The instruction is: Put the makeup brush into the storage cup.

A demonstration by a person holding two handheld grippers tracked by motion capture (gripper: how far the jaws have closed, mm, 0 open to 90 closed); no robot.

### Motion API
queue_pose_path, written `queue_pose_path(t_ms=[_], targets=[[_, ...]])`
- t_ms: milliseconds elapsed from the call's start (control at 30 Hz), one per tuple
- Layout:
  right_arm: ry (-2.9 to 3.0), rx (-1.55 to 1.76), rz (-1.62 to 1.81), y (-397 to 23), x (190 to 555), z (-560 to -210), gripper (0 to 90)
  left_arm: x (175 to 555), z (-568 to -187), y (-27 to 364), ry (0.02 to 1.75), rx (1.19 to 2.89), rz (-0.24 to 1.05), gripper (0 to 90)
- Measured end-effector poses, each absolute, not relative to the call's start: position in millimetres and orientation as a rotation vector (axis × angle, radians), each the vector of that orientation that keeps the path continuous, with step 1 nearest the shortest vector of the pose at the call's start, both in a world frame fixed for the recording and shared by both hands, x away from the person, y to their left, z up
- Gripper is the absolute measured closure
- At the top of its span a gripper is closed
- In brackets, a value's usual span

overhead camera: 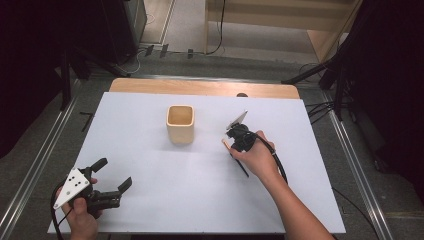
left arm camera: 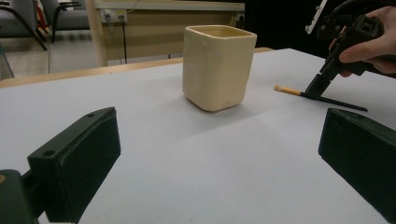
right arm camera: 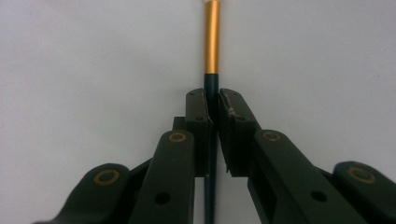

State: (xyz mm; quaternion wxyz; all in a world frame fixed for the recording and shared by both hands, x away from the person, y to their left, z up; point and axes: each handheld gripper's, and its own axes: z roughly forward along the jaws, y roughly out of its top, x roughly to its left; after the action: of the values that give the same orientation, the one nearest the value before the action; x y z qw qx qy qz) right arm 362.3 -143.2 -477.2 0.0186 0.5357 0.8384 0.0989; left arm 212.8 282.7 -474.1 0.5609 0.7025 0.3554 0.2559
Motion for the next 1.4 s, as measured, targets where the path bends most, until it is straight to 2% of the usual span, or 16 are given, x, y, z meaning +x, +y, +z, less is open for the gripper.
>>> queue_pose_path(t_ms=[1000, 1400], targets=[[2.583, 1.727, 0.288, -141.1, 363.6, -478.6, 84.2, 213.2, -474.4, 280.9, 0.836, 1.658, 0.599, 0.0], [2.451, 1.669, 0.492, -145.5, 356.5, -454.9, 84.2, 213.0, -474.3, 280.5, 0.836, 1.659, 0.598, 0.0]])
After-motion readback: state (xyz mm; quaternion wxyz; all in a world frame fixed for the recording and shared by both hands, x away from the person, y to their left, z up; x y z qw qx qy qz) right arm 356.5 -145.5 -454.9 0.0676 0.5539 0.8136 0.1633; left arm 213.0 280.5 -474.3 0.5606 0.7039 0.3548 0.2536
